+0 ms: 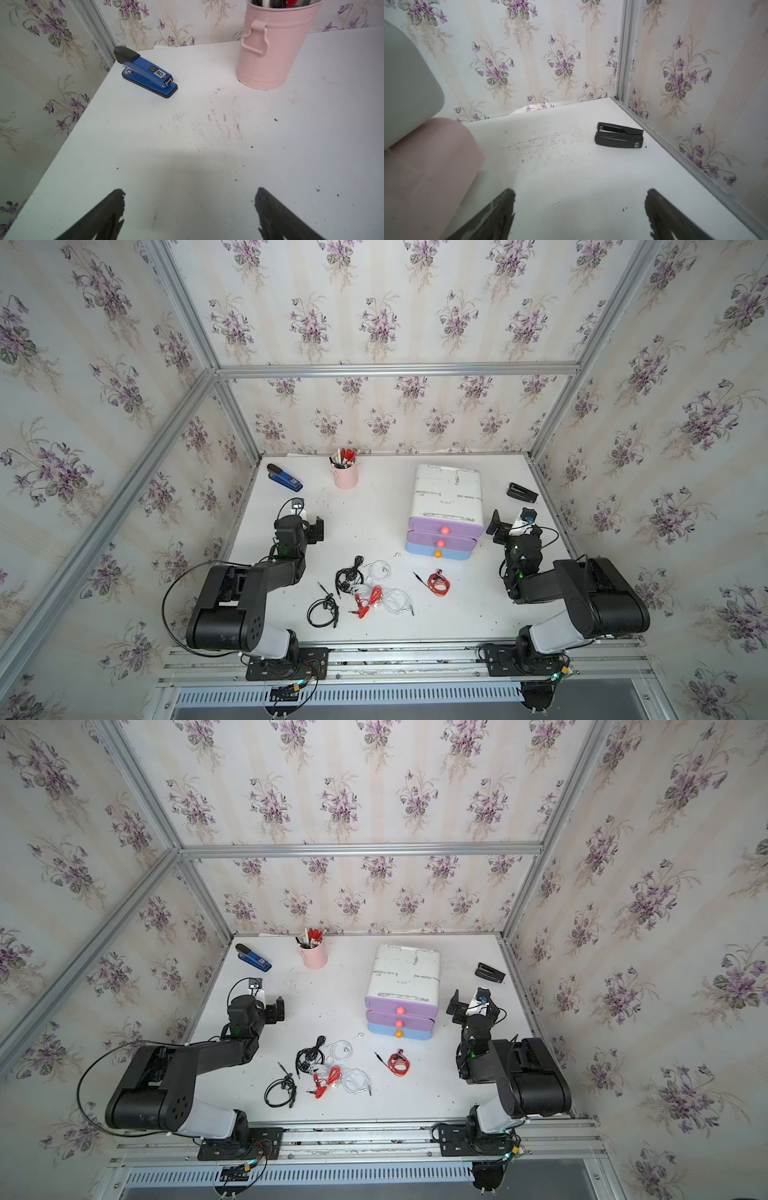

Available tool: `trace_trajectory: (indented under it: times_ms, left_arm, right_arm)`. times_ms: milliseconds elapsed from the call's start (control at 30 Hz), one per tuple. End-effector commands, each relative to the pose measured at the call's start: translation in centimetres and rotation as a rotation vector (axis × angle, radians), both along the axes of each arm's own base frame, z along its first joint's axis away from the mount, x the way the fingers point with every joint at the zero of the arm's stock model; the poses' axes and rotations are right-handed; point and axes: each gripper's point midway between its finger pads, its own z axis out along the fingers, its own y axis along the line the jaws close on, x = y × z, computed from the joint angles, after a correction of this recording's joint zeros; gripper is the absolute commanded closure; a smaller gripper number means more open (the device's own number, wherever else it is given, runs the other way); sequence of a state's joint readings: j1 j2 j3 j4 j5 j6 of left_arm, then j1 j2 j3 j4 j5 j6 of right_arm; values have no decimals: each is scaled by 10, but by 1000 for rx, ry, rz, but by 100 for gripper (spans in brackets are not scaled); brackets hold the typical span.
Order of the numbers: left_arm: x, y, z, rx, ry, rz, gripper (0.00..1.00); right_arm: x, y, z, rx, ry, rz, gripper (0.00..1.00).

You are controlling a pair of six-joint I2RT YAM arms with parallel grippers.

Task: Place the wired earphones into the drawer by color
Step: Open the drawer in the storage box.

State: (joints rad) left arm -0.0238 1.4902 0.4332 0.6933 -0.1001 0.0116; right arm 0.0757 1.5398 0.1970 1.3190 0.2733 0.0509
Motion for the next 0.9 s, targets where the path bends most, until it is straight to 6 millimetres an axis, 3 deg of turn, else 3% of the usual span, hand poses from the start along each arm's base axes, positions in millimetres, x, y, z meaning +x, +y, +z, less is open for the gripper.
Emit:
trace_trajectory:
  times_ms: [0,467,533,567,600,633,733,800,867]
  left_arm:
    - [3,0,5,3,-17,-2,0]
    - [3,0,6,4,-21,-3,0]
    - [7,-8,17,15,-25,-57,0]
    - [8,-15,26,14,29,-94,0]
    - [10,-17,52,10,24,-101,0]
    - [8,-17,78,-27,-27,-80,0]
    - [-18,-44,182,-271,-224,-139,0]
    - [-44,-69,215,-461,-192,-150,0]
    - [-74,-105,222,-652,-89,-183,0]
  right_arm:
    - [1,0,4,-2,-15,0,0]
    - [2,0,4,-2,-14,-1,0]
    - [1,0,5,-3,-15,1,0]
    - [1,-1,11,-9,-39,-6,0]
    - [3,0,9,-10,6,-5,0]
    - [6,0,21,-25,2,-32,0]
    - [16,-19,74,62,63,-170,0]
    - [19,-14,115,118,61,-136,0]
    - [20,6,152,168,71,-23,0]
